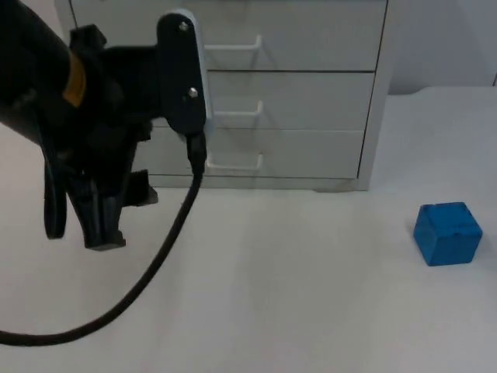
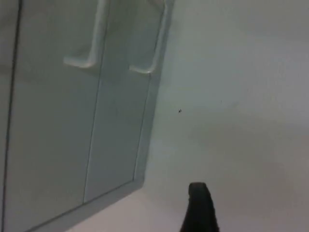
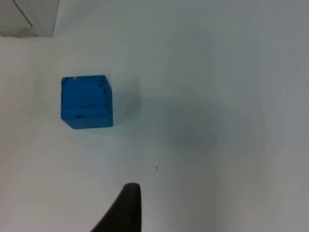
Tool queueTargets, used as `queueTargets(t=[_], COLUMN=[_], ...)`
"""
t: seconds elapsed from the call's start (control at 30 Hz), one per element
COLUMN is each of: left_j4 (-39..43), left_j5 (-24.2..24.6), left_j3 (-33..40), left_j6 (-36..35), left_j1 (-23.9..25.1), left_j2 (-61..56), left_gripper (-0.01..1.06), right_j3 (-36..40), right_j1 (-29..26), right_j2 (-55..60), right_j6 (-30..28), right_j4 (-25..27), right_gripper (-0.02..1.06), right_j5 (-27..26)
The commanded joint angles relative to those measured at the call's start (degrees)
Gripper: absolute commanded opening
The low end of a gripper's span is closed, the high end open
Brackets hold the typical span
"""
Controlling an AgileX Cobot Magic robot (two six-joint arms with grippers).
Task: Open the drawer with the left hand, place the block into the drawer with the right hand, then close the drawer with the left hand.
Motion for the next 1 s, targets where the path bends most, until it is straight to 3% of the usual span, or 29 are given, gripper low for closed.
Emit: queueTargets(t=[0.0, 0.07, 0.1, 0.2, 0.63, 0.97], left_j4=[4.63, 12.02, 12.02, 17.09, 18.65, 31.65], left_j5=[-3.41, -9.64, -9.64, -16.28, -12.18, -10.65], left_j3=[-0.29, -0.29, -0.29, -0.88, -12.01, -15.89], left_j6=[-2.35, -4.55, -4.55, -6.07, -12.2, -21.81], left_j1=[-0.28, -0.28, -0.28, -0.28, 0.12, 0.12], left_j2=[2.04, 5.38, 5.38, 8.73, 20.92, 26.85], left_gripper=[0.58, 0.58, 0.58, 0.58, 0.58, 0.58], right_j3=[0.01, 0.01, 0.01, 0.01, 0.01, 0.01], right_j1=[-0.28, -0.28, -0.28, -0.28, -0.28, -0.28], right_j2=[-0.06, -0.06, -0.06, -0.06, -0.06, -0.06], right_j6=[-0.26, 0.01, 0.01, 0.74, 1.14, 1.12], right_j4=[0.13, 0.01, 0.01, -1.27, -1.44, -1.44], right_gripper=[1.04, 1.04, 1.04, 1.04, 1.04, 1.04], right_j5=[-0.52, -0.52, -0.52, -0.39, -0.77, -1.27])
